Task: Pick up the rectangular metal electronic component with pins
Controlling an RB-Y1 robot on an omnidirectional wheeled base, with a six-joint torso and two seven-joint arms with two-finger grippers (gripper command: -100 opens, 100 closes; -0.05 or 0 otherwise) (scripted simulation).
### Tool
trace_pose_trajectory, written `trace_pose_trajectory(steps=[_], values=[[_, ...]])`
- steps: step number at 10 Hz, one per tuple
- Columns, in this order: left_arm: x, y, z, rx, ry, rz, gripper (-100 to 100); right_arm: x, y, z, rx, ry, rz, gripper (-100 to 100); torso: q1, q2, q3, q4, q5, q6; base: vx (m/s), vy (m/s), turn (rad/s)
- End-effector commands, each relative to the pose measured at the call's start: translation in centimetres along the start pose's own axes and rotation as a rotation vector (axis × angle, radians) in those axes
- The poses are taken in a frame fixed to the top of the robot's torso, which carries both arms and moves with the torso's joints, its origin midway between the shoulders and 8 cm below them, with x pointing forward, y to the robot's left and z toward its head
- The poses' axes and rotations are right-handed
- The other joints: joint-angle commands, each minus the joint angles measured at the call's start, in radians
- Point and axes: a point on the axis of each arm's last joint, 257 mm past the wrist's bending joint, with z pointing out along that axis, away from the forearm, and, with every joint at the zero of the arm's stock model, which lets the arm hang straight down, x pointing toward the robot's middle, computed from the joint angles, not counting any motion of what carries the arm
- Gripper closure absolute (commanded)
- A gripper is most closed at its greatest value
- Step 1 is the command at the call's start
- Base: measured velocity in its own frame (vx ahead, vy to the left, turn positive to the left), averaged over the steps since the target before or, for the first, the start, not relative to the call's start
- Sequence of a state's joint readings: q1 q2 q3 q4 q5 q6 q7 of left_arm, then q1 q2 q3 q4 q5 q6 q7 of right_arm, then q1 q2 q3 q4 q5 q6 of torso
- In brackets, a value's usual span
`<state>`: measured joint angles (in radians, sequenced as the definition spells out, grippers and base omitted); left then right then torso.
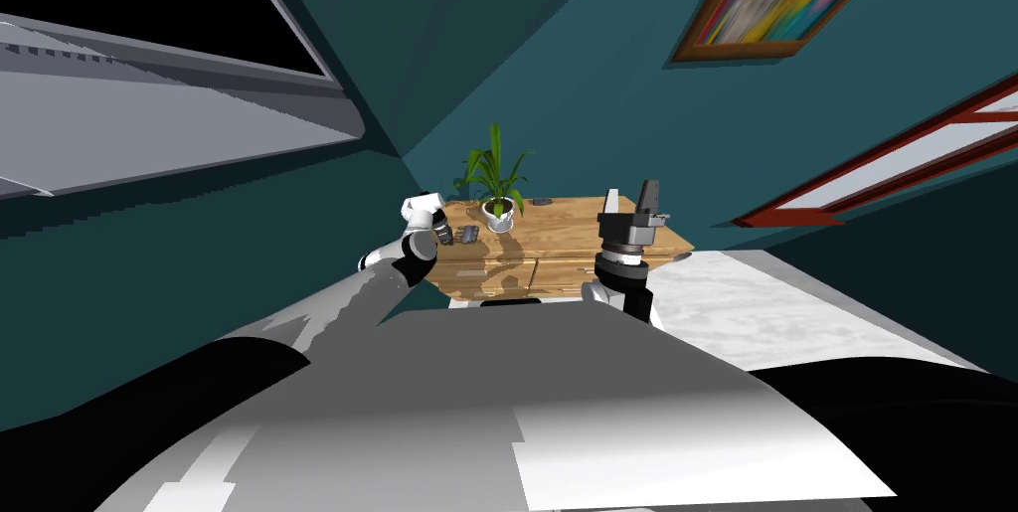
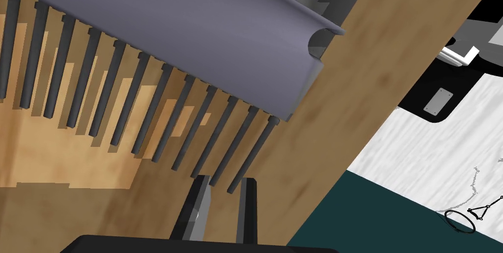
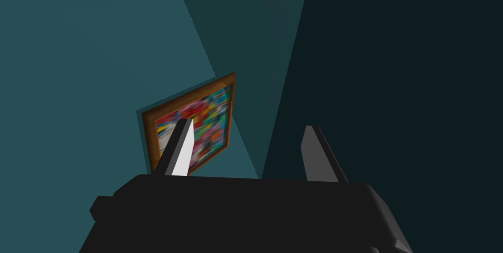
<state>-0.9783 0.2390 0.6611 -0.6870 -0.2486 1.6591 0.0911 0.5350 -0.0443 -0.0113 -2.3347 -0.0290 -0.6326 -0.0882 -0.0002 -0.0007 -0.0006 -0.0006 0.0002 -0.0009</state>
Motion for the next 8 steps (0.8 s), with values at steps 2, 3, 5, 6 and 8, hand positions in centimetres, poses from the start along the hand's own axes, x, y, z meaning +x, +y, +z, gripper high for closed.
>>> trace_pose_trajectory(steps=[2, 3, 5, 6, 8], values=[[0.0, 0.0, 0.0, 0.000, 0.000, 0.000, 100, 0.0, 0.0, 0.0, 0.000, 0.000, 0.000, 0, 0.000, 0.000, 0.000, 0.000, 0.000, 0.000, 0.000, 0.000, 0.000], [0.0, 0.0, 0.0, 0.000, 0.000, 0.000, 0, 0.0, 0.0, 0.0, 0.000, 0.000, 0.000, 0, 0.000, 0.000, 0.000, 0.000, 0.000, 0.000, 0.000, 0.000, 0.000], [0.0, -0.2, -1.6, 0.000, 0.000, -0.003, 100, 0.0, 0.0, 0.0, 0.000, 0.000, 0.000, 0, 0.000, 0.001, 0.001, 0.001, 0.000, 0.000, -0.014, 0.003, -0.019], [0.0, -0.3, -2.1, 0.000, 0.000, -0.004, 100, 0.0, 0.0, 0.0, 0.000, 0.000, 0.000, 0, 0.000, 0.002, 0.001, 0.001, 0.000, 0.000, -0.014, 0.004, -0.007], [0.0, -0.3, -1.9, 0.001, 0.000, -0.004, 0, 0.0, 0.0, 0.0, 0.000, 0.000, 0.000, 0, 0.000, 0.001, 0.001, 0.001, 0.000, 0.000, 0.000, 0.000, 0.000]])
